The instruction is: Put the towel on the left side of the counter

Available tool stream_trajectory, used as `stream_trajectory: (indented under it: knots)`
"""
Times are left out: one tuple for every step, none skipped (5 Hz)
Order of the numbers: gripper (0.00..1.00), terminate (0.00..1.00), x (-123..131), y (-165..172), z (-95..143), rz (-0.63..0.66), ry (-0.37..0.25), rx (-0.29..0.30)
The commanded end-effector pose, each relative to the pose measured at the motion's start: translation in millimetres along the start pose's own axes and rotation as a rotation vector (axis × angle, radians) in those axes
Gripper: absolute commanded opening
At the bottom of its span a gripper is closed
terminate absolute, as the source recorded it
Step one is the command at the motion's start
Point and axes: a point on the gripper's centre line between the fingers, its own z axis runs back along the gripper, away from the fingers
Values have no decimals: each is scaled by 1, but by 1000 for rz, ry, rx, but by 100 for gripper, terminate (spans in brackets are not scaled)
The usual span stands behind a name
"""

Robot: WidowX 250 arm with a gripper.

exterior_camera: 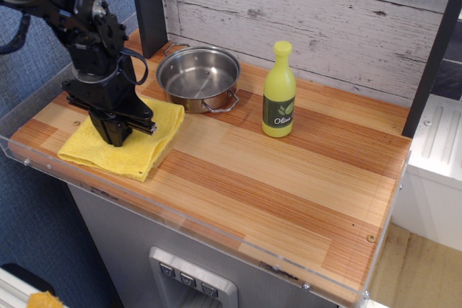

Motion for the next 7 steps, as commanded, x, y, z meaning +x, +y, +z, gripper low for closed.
stream_trajectory:
  knots:
    - [0,0,-3,17,16,20,-8,22]
    - [100,0,4,22,26,61,-27,62]
    - [100,0,11,24,38,77,-76,65]
    - [100,0,17,24,53,86,-99,61]
    - [100,0,17,26,67,106,-106,77]
    - [100,0,17,28,83,130,-90,96]
    - [100,0,17,21,101,152,-77,80]
